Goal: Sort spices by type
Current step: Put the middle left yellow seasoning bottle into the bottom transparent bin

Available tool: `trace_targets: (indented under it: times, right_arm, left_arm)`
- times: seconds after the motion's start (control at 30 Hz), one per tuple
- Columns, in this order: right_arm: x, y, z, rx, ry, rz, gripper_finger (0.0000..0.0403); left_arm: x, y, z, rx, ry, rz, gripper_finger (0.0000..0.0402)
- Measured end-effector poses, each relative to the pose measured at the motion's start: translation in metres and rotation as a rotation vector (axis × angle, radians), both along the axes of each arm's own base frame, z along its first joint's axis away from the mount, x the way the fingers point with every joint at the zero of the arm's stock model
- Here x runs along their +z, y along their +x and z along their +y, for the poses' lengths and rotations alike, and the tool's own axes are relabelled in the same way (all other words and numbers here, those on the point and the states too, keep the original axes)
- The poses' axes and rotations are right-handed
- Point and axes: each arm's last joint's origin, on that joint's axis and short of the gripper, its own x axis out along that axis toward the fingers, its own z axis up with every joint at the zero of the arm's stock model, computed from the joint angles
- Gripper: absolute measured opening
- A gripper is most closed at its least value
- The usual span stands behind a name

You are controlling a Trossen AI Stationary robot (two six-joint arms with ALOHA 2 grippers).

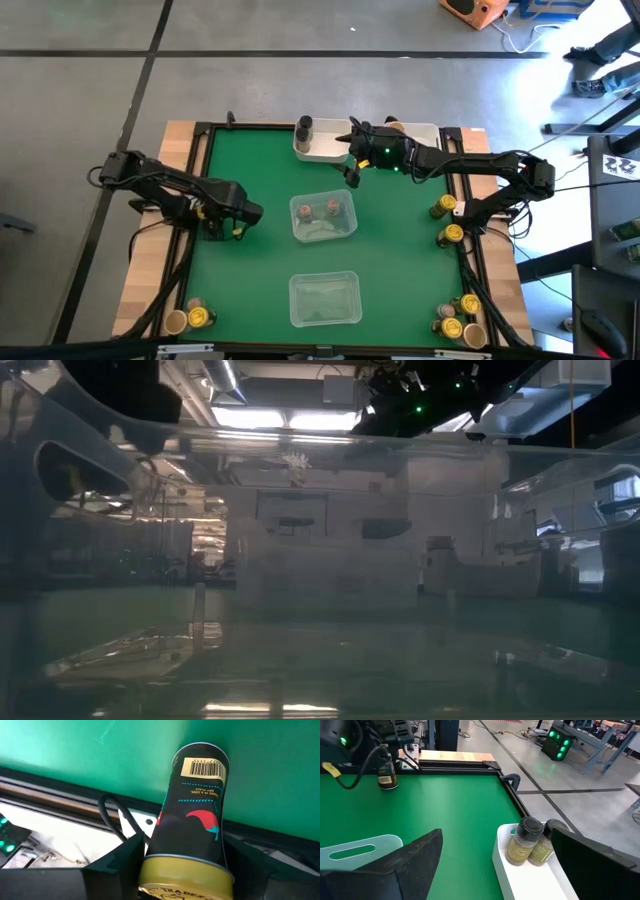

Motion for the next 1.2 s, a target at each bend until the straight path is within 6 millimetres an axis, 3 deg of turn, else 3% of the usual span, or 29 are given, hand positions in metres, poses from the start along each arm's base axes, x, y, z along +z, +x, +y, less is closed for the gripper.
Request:
trace_targets:
  times: [0.5, 0.7, 0.87, 1.03, 1.2]
  right_arm:
    - [0.003, -0.004, 0.002, -0.015, 0.050, -0.008, 0.0372]
    - [0.010, -0.012, 0.021, 0.006, 0.057, 0.039, 0.0372]
    - [0.005, -0.013, 0.037, -0.010, 0.040, 0.124, 0.0372]
    - [0.006, -0.013, 0.038, -0.037, 0.022, 0.114, 0.0372]
    - [0.007, -0.012, 0.037, -0.042, 0.025, 0.102, 0.0372]
  left_arm:
    - [0.045, 0.029, -0.017, -0.059, 0.001, -0.208, 0.0208]
    - [0.068, 0.039, -0.027, -0.113, 0.010, -0.323, 0.0209]
    - [0.084, 0.046, -0.029, -0.167, 0.048, -0.394, 0.0209]
    - [0.088, 0.060, -0.031, -0.204, 0.066, -0.395, 0.0209]
    - [0.081, 0.086, -0.044, -0.277, 0.065, -0.319, 0.0209]
